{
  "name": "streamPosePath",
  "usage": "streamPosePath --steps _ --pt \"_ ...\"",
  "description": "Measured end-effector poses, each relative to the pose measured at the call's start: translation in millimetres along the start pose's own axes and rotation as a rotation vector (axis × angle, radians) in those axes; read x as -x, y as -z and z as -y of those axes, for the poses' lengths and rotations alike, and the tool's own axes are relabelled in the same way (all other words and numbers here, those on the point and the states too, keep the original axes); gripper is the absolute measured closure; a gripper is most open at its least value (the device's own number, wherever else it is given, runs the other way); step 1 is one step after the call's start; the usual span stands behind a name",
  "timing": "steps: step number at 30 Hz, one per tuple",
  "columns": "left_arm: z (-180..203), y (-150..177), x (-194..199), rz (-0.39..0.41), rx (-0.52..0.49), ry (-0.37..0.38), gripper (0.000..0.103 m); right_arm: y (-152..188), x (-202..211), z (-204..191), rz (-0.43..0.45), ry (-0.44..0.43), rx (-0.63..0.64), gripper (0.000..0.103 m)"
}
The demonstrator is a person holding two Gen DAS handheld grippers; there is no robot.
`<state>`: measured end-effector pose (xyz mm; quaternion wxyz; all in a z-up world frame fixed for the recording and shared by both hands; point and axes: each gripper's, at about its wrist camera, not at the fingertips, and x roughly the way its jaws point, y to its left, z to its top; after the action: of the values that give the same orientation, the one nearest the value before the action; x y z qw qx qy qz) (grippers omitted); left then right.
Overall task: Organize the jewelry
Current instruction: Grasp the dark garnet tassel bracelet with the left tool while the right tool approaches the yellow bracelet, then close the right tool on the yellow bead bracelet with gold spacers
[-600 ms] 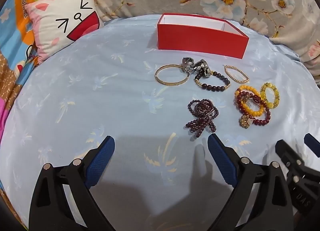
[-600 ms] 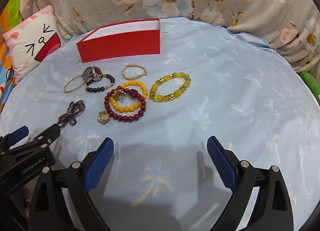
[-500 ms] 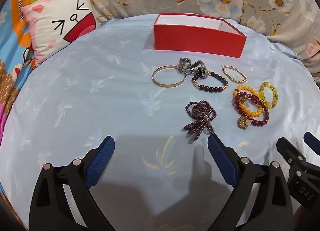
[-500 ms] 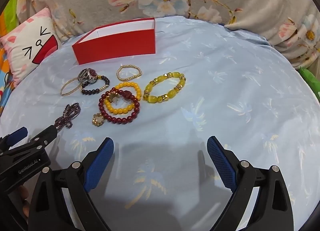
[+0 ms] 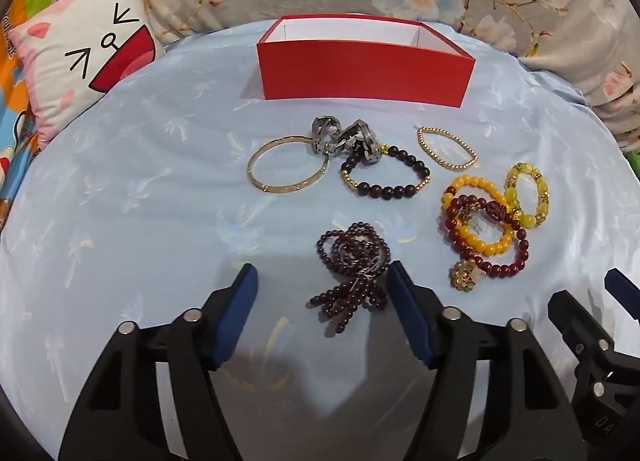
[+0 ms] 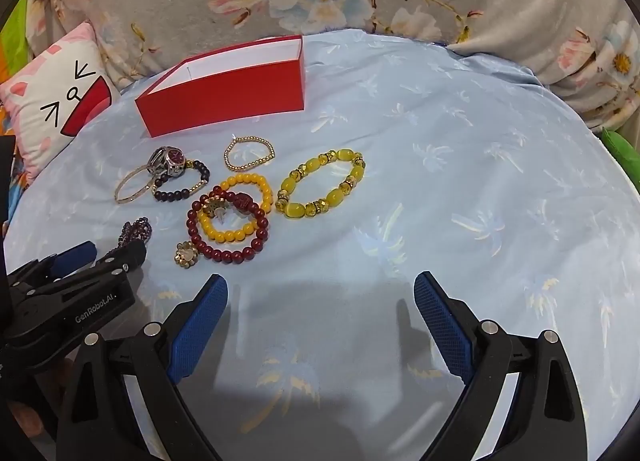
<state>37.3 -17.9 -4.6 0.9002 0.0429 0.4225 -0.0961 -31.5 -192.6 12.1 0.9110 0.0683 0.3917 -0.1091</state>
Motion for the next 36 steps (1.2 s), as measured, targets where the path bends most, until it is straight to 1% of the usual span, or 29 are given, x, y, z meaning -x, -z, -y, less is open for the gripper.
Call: streamPosePath --steps 2,3,4,7,9,14,17,19,20,23,28,31,33,35,36 --pt "1 0 1 0.006 -0.006 0.006 0.057 0 0 1 -0.001 -0.004 0.001 0.012" --pt "1 -1 1 0.008 -0.008 0.01 0.062 -1 -1 1 -0.007 -0.004 0.001 0.012" --pt "1 -2 1 0.01 -0.01 0.018 0.073 -2 -1 2 -0.009 -0.004 -0.001 0.012" --pt "-3 -4 1 0.007 0.002 0.03 0.091 -5 -3 4 -0.025 -0.011 -0.007 0.014" --pt "-8 -5 1 0.007 0.012 0.023 0.091 -10 -3 6 -0.015 -0.016 -0.011 0.015" --pt "-18 -3 0 0.019 0.024 -0.012 0.092 -31 -10 11 -0.011 -0.011 -0.027 0.022" --pt "-20 -3 0 0.019 0.03 -0.011 0.092 -44 -20 14 -0.014 -0.02 -0.05 0.026" --pt "-21 -3 0 0.019 0.028 -0.012 0.092 -52 -29 16 -0.029 -0.029 -0.076 0.031" --pt "-21 -3 0 0.019 0.028 -0.012 0.092 -54 -33 15 -0.04 -0.023 -0.075 0.032" --pt "-21 -3 0 0.019 0.026 -0.013 0.091 -61 -45 18 -0.047 -0.014 -0.101 0.04" --pt "-19 -3 -1 0.019 0.015 -0.024 0.09 -59 -64 24 -0.099 0.002 -0.126 0.055" --pt "-18 -2 -1 0.019 0.01 -0.027 0.09 -57 -67 19 -0.108 0.03 -0.1 0.057" --pt "-17 -2 -1 0.019 0.006 -0.029 0.09 -56 -68 17 -0.104 0.044 -0.088 0.059" --pt "-16 -2 -1 0.019 0.004 -0.03 0.09 -55 -68 14 -0.088 0.06 -0.07 0.063" --pt "-16 -3 -1 0.019 0.003 -0.031 0.09 -55 -67 14 -0.077 0.056 -0.066 0.066"
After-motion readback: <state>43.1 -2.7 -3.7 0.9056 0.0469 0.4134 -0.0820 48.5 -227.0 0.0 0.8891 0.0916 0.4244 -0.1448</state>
